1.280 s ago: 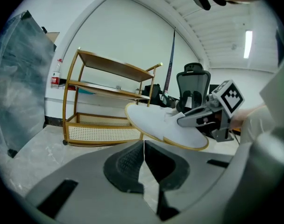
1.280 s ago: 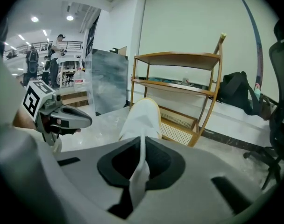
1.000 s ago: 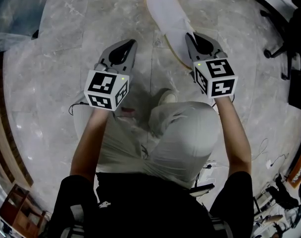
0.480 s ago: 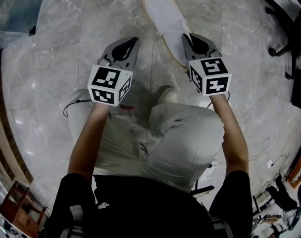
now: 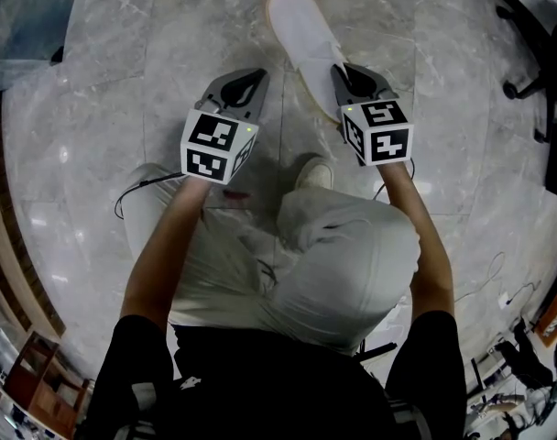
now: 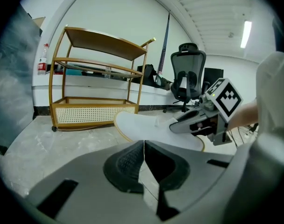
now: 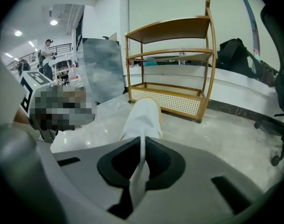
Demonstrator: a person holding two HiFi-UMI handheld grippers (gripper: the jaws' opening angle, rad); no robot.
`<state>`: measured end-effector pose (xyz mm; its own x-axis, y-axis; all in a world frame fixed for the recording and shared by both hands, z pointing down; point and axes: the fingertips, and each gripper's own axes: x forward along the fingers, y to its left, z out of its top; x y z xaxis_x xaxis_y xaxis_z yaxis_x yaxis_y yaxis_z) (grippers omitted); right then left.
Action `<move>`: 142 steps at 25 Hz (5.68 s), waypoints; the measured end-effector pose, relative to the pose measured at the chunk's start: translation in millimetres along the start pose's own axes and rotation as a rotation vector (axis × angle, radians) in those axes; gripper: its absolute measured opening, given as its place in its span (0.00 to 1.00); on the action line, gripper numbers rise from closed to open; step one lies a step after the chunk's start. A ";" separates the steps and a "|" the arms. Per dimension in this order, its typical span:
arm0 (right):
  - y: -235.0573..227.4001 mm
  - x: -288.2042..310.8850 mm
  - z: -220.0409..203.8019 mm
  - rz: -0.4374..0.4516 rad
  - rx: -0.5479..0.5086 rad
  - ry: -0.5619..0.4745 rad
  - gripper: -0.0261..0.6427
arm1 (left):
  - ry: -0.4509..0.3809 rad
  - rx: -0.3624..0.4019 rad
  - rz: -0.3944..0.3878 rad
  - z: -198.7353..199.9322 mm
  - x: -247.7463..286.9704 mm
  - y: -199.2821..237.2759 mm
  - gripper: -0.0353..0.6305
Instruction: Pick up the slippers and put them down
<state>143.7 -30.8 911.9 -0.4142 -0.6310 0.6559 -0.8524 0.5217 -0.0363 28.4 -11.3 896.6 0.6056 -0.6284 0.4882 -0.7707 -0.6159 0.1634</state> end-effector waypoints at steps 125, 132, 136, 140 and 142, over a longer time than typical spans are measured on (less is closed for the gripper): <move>-12.5 -319.8 346.1 0.082 0.174 -0.032 0.04 | 0.081 -0.084 0.030 398.6 -210.7 -54.8 0.06; -1.8 -385.2 442.7 0.105 0.140 -0.113 0.04 | -0.029 -0.079 0.012 514.2 -263.8 -71.3 0.06; 8.3 -419.2 473.1 0.107 0.105 -0.135 0.04 | -0.089 -0.052 0.020 561.3 -289.5 -80.3 0.06; 16.1 -442.8 492.9 0.091 0.077 -0.151 0.04 | -0.138 -0.049 0.031 592.0 -308.0 -85.1 0.06; 21.1 -452.2 503.0 0.090 0.075 -0.159 0.04 | -0.150 -0.055 0.030 603.7 -316.9 -88.1 0.06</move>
<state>152.4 -23.2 235.2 -0.5299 -0.6694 0.5207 -0.8286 0.5395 -0.1496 23.8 -44.8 209.9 0.6021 -0.7123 0.3608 -0.7958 -0.5718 0.1991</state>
